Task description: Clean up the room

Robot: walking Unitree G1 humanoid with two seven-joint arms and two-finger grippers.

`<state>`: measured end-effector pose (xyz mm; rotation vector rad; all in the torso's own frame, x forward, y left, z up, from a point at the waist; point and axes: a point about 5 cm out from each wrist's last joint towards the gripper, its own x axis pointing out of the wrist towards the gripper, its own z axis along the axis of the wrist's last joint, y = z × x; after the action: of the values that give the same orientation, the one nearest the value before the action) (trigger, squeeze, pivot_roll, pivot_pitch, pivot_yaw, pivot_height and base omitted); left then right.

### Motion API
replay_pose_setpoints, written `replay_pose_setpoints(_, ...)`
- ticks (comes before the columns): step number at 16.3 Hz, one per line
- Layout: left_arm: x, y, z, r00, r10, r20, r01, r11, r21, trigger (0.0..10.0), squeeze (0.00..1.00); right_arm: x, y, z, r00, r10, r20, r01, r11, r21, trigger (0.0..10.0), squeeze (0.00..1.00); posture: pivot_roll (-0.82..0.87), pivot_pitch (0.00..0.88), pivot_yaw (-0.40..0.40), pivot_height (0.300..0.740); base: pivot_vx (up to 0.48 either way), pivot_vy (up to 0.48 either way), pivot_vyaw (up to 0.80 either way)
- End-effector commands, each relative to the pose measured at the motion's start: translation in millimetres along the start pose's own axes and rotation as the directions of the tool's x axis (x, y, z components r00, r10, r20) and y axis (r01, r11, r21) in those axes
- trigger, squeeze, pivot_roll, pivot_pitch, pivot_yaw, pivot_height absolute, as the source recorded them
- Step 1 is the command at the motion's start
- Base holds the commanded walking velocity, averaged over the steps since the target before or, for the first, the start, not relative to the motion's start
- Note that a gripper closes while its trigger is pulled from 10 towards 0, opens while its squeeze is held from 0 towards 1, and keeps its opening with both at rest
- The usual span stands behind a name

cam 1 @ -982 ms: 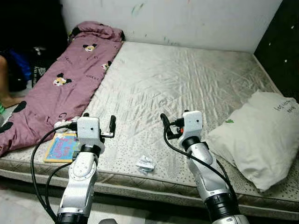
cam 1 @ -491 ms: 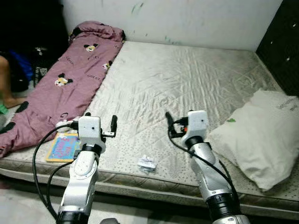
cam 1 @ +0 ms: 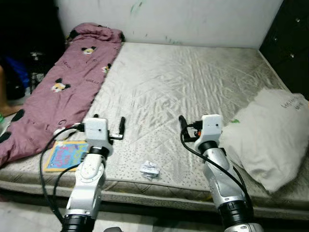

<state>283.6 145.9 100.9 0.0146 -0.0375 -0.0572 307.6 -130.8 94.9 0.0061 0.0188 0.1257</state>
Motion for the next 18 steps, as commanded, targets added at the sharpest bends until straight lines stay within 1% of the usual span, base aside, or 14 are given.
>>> replay_pose_setpoints(1, -1.1, 4.2, 0.9, 1.0, 0.02, 0.005, -0.02, 1.0, 0.023, 10.0, 0.0, -1.2, -4.4, 5.0, 1.0, -0.023, 0.014, 0.023, 1.0, 0.007, 10.0, 0.0, 0.02, 0.0, 0.014, 0.74, 0.0, 0.0, -0.8)
replay_pose_setpoints(5, -1.9, 3.3, 1.5, 1.0, 0.009, -0.004, -0.009, 0.998, 0.065, 10.0, 0.0, -6.9, -7.8, 7.4, 0.999, -0.028, 0.019, 0.028, 1.0, 0.001, 10.0, 0.0, 0.04, 0.0, 0.01, 0.74, 0.0, 0.0, 0.0)
replay_pose_setpoints(6, -2.3, 3.7, 1.1, 1.0, 0.011, -0.01, -0.01, 0.999, 0.046, 10.0, 0.0, -7.3, -10.5, 6.2, 0.999, -0.032, 0.011, 0.032, 0.999, -0.002, 10.0, 0.0, 0.05, 0.005, 0.006, 0.74, 0.0, 0.0, 0.0)
replay_pose_setpoints(7, -3.6, 6.2, 2.1, 1.0, 0.02, -0.007, -0.019, 0.999, 0.046, 10.0, 0.0, -7.2, -10.9, 5.3, 0.999, -0.031, 0.004, 0.031, 0.999, -0.004, 10.0, 0.0, 0.06, 0.025, -0.002, 0.74, 0.0, 0.0, 0.0)
replay_pose_setpoints(10, -7.8, 9.8, 2.9, 0.999, 0.031, -0.01, -0.03, 0.998, 0.046, 10.0, 0.0, -7.7, -6.8, 5.0, 1.0, -0.016, -0.003, 0.016, 1.0, 0.003, 10.0, 0.0, 0.06, 0.043, -0.005, 0.74, 0.0, 0.0, 0.0)
replay_pose_setpoints(14, -8.5, 10.7, 3.0, 0.999, 0.03, -0.018, -0.029, 0.999, 0.042, 10.0, 0.0, -11.6, -0.3, 3.4, 1.0, 0.007, -0.004, -0.007, 1.0, 0.025, 10.0, 0.0, 0.06, 0.049, 0.002, 0.74, 0.0, 0.0, 0.0)
replay_pose_setpoints(18, -8.7, 10.3, 2.8, 0.999, 0.033, -0.024, -0.032, 0.999, 0.034, 10.0, 0.0, -11.8, 1.3, 3.4, 1.0, 0.025, -0.005, -0.025, 0.999, 0.027, 10.0, 0.0, 0.06, 0.045, 0.0, 0.74, 0.0, 0.0, 0.0)
